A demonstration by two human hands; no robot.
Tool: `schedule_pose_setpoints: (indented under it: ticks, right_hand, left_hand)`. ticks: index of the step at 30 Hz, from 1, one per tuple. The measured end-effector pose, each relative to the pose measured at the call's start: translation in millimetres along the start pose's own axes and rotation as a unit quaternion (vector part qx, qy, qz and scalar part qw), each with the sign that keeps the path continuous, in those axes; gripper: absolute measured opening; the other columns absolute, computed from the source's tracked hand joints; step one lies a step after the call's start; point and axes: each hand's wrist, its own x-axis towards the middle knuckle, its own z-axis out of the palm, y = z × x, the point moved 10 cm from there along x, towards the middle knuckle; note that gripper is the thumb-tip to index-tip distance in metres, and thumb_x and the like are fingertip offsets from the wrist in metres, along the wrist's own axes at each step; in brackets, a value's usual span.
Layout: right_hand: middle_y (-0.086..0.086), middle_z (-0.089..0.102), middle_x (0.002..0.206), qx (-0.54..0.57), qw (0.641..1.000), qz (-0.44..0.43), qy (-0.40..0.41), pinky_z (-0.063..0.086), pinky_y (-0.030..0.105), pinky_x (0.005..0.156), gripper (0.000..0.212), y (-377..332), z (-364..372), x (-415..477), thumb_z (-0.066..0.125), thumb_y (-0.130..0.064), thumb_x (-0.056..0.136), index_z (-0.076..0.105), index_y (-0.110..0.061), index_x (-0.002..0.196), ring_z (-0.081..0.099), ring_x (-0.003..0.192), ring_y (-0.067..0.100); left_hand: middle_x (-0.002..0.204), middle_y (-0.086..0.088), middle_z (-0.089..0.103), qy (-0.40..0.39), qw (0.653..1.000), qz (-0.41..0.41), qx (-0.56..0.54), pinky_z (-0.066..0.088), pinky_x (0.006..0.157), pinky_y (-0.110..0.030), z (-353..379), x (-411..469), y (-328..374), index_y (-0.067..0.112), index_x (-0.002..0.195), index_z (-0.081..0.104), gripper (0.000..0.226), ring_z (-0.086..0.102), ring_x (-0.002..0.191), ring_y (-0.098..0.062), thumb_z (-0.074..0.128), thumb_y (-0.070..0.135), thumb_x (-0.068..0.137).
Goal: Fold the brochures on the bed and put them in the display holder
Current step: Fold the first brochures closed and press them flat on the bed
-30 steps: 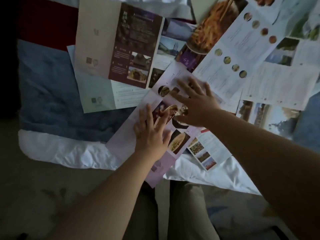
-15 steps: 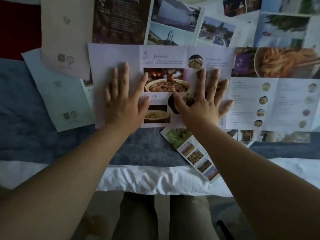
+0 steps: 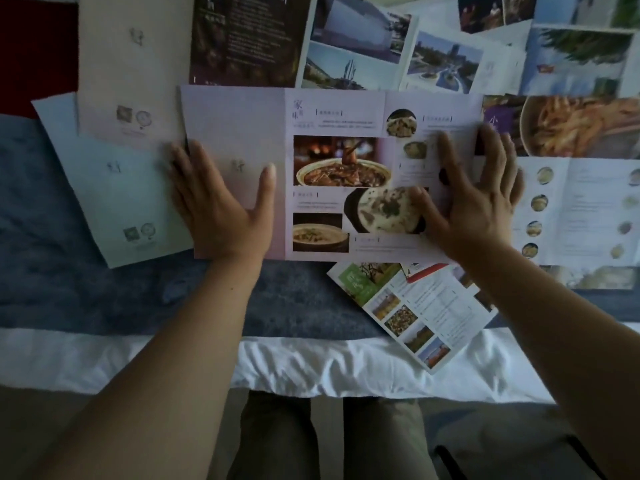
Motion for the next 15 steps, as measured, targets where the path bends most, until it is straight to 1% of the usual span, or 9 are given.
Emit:
schedule_pose_setpoints:
  ticks: [2,4,6,9,12,13,15]
  right_hand:
    - [0.016,0.000,0.171,-0.009,0.999,-0.036,0.017,0.003,0.051,0.127,0.077,-7,9,-4,0.033,-0.072,0.098,0.010,-0.039,0.163,-0.003,0.157,0.037]
    - [0.018,0.002,0.171,-0.010,0.998,-0.057,0.038,0.004,0.051,0.127,0.075,-20,13,-6,0.032,-0.069,0.101,0.013,-0.035,0.164,-0.001,0.158,0.038]
    - [0.019,0.005,0.171,-0.004,0.996,-0.066,0.054,0.005,0.051,0.127,0.075,-30,14,-6,0.032,-0.069,0.101,0.015,-0.032,0.164,0.002,0.158,0.038]
    - [0.019,0.006,0.170,-0.003,0.996,-0.070,0.063,0.004,0.050,0.127,0.076,-43,16,-6,0.031,-0.070,0.101,0.016,-0.032,0.164,0.003,0.158,0.038]
    - [0.019,0.006,0.170,-0.006,0.994,-0.087,0.063,0.005,0.050,0.127,0.076,-59,18,-6,0.029,-0.071,0.100,0.017,-0.032,0.164,0.003,0.158,0.038]
    - [0.019,0.008,0.170,0.007,0.993,-0.101,0.064,0.006,0.050,0.127,0.074,-65,18,-5,0.031,-0.068,0.101,0.019,-0.031,0.164,0.004,0.158,0.038]
    - [0.018,0.014,0.170,0.073,0.985,-0.136,0.071,0.009,0.050,0.127,0.068,-72,14,-2,0.042,-0.054,0.102,0.028,-0.027,0.162,0.009,0.157,0.038]
  left_hand:
    - [0.171,-0.017,0.017,0.017,1.000,0.009,-0.022,0.012,0.128,-0.053,0,-4,5,0.011,0.164,0.021,0.100,0.014,0.159,-0.034,0.029,0.081,0.094]
    - [0.169,-0.017,0.023,0.026,0.999,0.023,-0.041,0.015,0.127,-0.051,1,-10,12,0.012,0.162,0.029,0.097,0.019,0.158,-0.034,0.025,0.081,0.094]
    - [0.169,-0.015,0.026,0.029,0.998,0.021,-0.051,0.020,0.125,-0.051,0,-17,16,0.018,0.161,0.034,0.092,0.022,0.157,-0.033,0.026,0.081,0.094]
    - [0.172,-0.009,0.019,-0.007,0.997,-0.006,-0.076,0.018,0.122,-0.053,1,-22,20,0.027,0.163,0.028,0.088,0.016,0.158,-0.027,0.025,0.078,0.092]
    - [0.173,-0.008,0.011,-0.039,0.995,0.007,-0.094,0.014,0.124,-0.053,2,-33,42,0.028,0.165,0.018,0.087,0.011,0.160,-0.027,0.021,0.076,0.092]
    - [0.173,-0.009,0.010,-0.041,0.995,0.022,-0.086,0.013,0.124,-0.053,1,-39,53,0.028,0.165,0.017,0.086,0.011,0.159,-0.028,0.022,0.075,0.093]
    - [0.173,-0.014,0.008,-0.025,0.996,0.060,-0.058,0.014,0.122,-0.054,-2,-54,75,0.027,0.165,0.020,0.083,0.013,0.159,-0.030,0.030,0.073,0.096]
